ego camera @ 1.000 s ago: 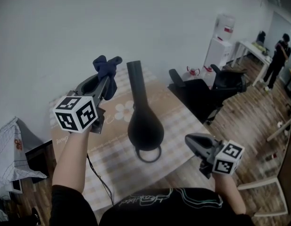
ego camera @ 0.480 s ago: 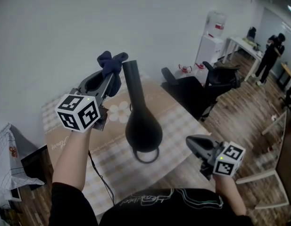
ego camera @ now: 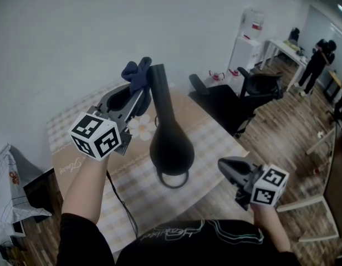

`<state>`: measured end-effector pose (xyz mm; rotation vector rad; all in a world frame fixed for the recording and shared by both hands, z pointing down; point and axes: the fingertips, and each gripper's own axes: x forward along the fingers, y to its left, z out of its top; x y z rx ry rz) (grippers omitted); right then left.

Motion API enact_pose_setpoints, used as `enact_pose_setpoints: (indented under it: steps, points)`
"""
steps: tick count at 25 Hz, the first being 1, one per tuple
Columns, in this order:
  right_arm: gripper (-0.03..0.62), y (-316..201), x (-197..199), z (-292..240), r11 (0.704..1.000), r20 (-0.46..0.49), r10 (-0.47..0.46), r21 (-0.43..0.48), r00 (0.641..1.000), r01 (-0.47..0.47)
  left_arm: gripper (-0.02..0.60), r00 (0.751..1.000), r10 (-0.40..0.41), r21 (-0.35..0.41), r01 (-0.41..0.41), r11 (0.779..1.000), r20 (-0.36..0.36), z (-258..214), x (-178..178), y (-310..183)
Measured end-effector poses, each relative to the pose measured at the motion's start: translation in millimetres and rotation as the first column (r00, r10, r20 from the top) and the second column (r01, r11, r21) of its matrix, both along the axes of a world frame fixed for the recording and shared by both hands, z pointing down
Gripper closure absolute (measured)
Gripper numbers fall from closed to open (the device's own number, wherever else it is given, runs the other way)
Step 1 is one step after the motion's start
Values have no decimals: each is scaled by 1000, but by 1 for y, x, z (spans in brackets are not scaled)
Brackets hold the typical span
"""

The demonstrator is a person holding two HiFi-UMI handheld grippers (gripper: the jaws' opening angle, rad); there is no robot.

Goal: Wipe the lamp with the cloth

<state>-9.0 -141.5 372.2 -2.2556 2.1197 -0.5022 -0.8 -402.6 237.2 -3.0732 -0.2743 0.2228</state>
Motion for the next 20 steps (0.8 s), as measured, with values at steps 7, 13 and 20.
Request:
enact_pose_setpoints:
  steps: [7,13,20]
  points:
    - [583,-3,-6,7,1000,4,-4,-16,1000,4,515,996,79,14,-80,997,28,25,0,18]
    - [583,-7,-9,14,1000,24,-9,-21,1000,9,515,988,150,-15,-150,989,34,42,-4,26]
    - [583,-9,-15,20,999,40,-22,-24,999,23,515,978,200,-27,-199,980,56,60,-12,39]
